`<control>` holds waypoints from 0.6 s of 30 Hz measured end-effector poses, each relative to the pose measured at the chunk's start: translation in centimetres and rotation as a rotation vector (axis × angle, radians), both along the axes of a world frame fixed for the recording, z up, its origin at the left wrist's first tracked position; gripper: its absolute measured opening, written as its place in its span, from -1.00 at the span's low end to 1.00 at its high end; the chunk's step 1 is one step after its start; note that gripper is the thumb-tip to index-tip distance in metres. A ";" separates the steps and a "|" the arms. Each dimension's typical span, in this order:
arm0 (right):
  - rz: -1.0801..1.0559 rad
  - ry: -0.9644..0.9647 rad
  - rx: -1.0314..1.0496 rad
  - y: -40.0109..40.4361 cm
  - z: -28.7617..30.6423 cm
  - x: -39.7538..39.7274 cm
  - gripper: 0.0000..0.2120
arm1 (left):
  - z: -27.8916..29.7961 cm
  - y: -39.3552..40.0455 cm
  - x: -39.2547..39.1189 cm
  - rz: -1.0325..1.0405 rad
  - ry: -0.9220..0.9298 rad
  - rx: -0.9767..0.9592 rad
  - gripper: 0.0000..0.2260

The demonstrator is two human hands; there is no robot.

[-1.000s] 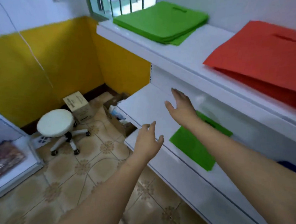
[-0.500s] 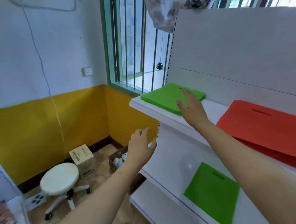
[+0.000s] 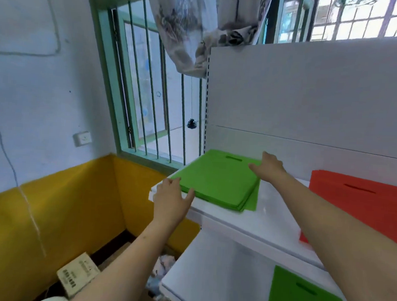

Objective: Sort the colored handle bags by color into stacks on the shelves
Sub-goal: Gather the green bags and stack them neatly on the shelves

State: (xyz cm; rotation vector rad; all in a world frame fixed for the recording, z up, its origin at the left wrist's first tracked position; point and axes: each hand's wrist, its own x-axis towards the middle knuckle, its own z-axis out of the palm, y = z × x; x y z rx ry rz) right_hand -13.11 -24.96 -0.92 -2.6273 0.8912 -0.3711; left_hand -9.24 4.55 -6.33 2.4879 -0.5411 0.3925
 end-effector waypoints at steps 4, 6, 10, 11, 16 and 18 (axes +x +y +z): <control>-0.006 0.101 -0.024 -2.2 -0.7 4.0 -0.18 | 0.9 -2.4 6.2 0.010 -0.022 0.067 -0.41; 0.000 0.164 -0.062 -3.0 -1.5 5.1 -0.18 | 0.7 -3.6 8.6 0.005 -0.010 0.119 -0.38; -0.016 0.229 -0.049 -3.8 -4.5 6.6 -0.34 | -1.7 -4.8 11.6 -0.037 0.059 0.235 -0.32; -0.030 0.193 -0.055 -3.7 -5.3 6.8 -0.39 | -2.3 -4.8 12.0 -0.046 0.064 0.241 -0.33; -0.088 0.115 -0.302 -2.6 -6.0 7.0 -0.58 | -2.7 -5.0 12.2 -0.088 -0.031 0.217 -0.47; -0.122 0.145 -0.357 -1.7 -6.2 7.0 -0.64 | -2.8 -4.8 11.9 -0.123 -0.064 0.204 -0.56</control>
